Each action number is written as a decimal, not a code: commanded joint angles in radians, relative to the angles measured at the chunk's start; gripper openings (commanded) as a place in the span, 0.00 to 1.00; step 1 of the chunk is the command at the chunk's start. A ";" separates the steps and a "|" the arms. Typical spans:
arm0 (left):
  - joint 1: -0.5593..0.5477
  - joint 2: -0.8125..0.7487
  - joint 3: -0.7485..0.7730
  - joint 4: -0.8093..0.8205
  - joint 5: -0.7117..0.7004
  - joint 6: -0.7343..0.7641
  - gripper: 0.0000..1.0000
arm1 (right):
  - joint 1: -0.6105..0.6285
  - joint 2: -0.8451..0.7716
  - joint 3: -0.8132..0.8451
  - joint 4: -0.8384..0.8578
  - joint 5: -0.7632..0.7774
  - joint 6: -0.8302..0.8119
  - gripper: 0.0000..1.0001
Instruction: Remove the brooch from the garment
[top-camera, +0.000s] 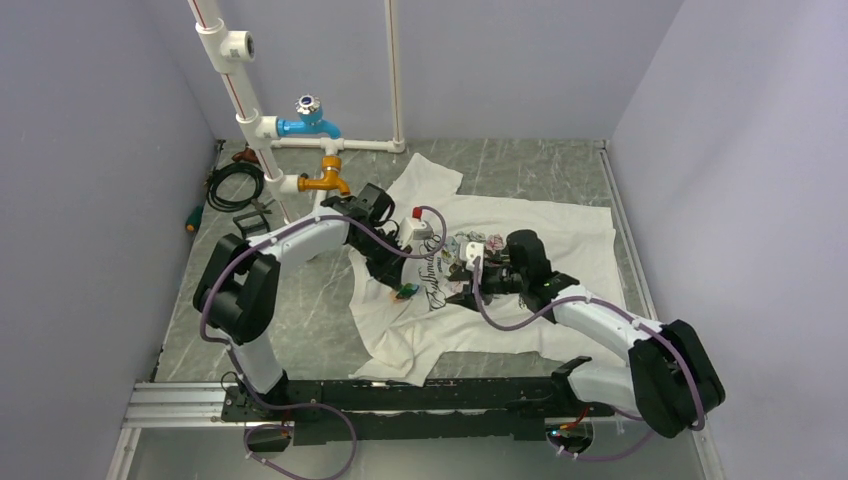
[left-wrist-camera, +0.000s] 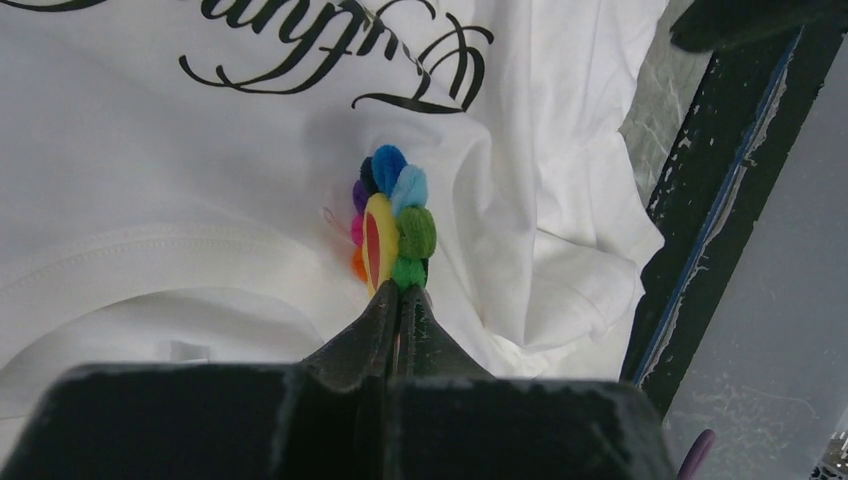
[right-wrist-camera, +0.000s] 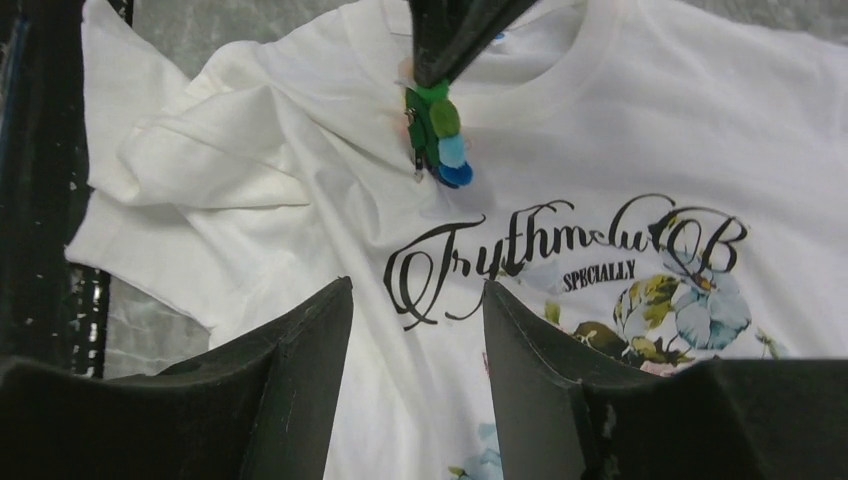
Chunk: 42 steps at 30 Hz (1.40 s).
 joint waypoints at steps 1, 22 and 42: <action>0.006 0.033 0.076 -0.032 0.086 -0.019 0.00 | 0.058 0.002 -0.017 0.165 0.045 -0.133 0.53; 0.005 0.161 0.218 -0.125 0.160 -0.066 0.00 | 0.267 0.182 0.027 0.331 0.279 -0.246 0.48; 0.005 0.128 0.184 -0.099 0.131 -0.074 0.00 | 0.303 0.282 0.087 0.278 0.324 -0.293 0.13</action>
